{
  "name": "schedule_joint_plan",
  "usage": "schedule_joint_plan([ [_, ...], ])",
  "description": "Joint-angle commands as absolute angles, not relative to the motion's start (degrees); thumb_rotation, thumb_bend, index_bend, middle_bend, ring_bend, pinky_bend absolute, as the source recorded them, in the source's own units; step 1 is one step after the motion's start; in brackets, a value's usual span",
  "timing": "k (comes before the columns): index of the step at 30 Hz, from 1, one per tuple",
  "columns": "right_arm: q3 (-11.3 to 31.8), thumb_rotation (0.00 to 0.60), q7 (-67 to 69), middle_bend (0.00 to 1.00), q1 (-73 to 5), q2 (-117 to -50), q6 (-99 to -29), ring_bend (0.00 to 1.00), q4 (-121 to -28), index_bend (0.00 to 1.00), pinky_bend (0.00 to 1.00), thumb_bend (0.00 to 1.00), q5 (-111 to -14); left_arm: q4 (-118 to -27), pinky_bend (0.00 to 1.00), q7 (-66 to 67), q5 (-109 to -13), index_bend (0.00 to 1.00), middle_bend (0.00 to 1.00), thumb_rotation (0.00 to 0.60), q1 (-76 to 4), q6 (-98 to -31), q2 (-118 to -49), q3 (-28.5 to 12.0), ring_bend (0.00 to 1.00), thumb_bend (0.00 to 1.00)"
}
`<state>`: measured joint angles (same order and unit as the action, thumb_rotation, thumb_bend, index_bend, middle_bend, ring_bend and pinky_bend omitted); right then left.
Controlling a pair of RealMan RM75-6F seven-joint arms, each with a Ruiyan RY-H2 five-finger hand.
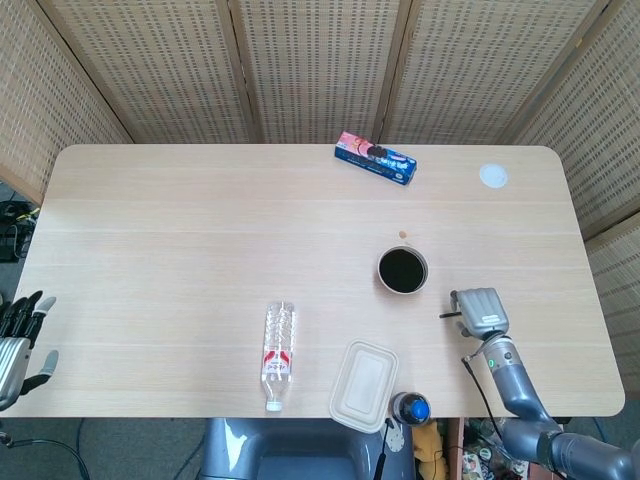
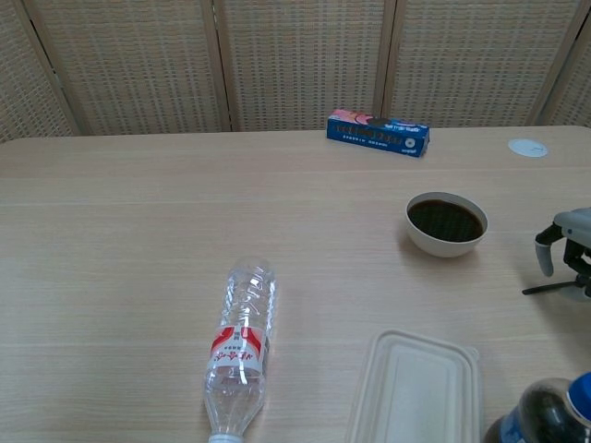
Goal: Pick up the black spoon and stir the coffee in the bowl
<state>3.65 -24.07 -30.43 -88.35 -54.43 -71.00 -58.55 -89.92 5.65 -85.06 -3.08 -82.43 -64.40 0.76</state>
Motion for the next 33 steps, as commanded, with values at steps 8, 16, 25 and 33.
schedule_joint_plan([
  [8,3.21,0.6,-27.94,0.95,-31.16,-90.77,-55.11,0.99,-67.85,0.53,1.0,0.5,-60.32,-89.61,0.0,5.3,-84.89,0.0,0.0,0.6,-2.92,-82.29,-64.38,0.9,0.0,0.45],
  [16,3.28,0.6,-31.66,0.95,-31.9,-92.34,-54.66,0.99,-66.69,0.55,1.0,0.5,-60.28,-89.21,0.0,4.3,-85.09,0.0,0.0,0.6,-3.0,-81.81,-64.58,1.17,0.0,0.45],
  [25,3.32,0.6,-34.04,0.95,-32.26,-93.55,-53.82,0.99,-65.34,0.56,1.0,0.52,-59.65,-88.3,0.0,3.44,-84.77,0.0,0.0,0.6,-2.83,-81.53,-64.79,1.3,0.0,0.45],
  [33,3.27,0.6,-34.23,0.96,-32.05,-94.04,-53.35,0.99,-64.12,0.56,1.0,0.52,-59.64,-87.86,0.0,3.1,-84.81,0.0,0.0,0.6,-2.87,-81.33,-64.95,1.35,0.0,0.45],
])
